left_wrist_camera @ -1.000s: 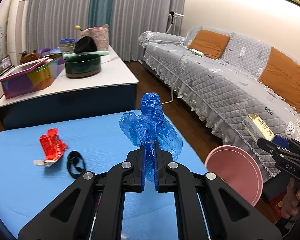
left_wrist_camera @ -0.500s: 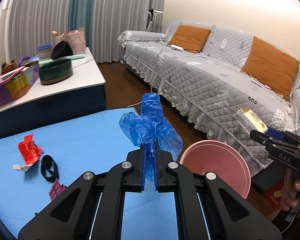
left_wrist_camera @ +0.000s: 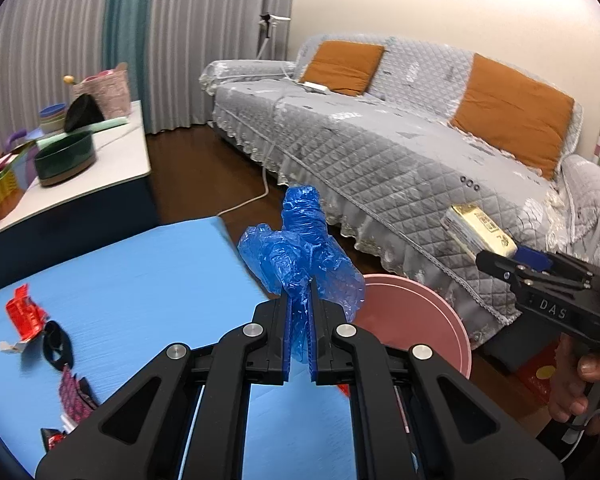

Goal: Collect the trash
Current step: 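Bring left tool over bucket, then open both tools to drop bag and tissue pack, then move both open tools back over the table, then grasp pink patterned packet with right tool while left tool grasps red-white carton, then carry carton over bucket with left tool while right tool carries pink packet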

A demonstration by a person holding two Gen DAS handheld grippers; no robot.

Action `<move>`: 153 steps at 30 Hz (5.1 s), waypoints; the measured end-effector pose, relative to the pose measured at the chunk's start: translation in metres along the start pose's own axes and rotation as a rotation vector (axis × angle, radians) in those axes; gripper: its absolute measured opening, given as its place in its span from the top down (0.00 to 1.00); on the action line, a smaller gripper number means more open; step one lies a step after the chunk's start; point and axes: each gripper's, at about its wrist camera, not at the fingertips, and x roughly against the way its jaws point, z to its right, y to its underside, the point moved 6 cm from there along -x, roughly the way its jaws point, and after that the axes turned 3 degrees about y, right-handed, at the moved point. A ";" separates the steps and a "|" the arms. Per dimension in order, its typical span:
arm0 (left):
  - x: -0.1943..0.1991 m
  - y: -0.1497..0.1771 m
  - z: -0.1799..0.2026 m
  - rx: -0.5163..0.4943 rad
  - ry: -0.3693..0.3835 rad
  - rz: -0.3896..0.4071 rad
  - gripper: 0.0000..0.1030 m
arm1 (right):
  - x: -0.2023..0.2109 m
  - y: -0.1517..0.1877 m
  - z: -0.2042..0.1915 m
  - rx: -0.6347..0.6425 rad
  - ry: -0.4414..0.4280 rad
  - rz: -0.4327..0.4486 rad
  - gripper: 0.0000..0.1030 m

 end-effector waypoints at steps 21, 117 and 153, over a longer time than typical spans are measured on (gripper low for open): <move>-0.058 0.019 0.060 -0.060 0.094 -0.137 0.74 | -0.012 0.007 0.024 -0.051 -0.014 -0.037 0.44; 0.043 0.117 -0.344 0.670 -0.318 -0.158 0.52 | -0.065 0.079 -0.367 0.384 -0.602 -0.194 0.85; 0.067 0.092 -0.319 0.515 -0.373 -0.159 0.78 | -0.054 0.047 -0.323 0.314 -0.442 -0.094 0.88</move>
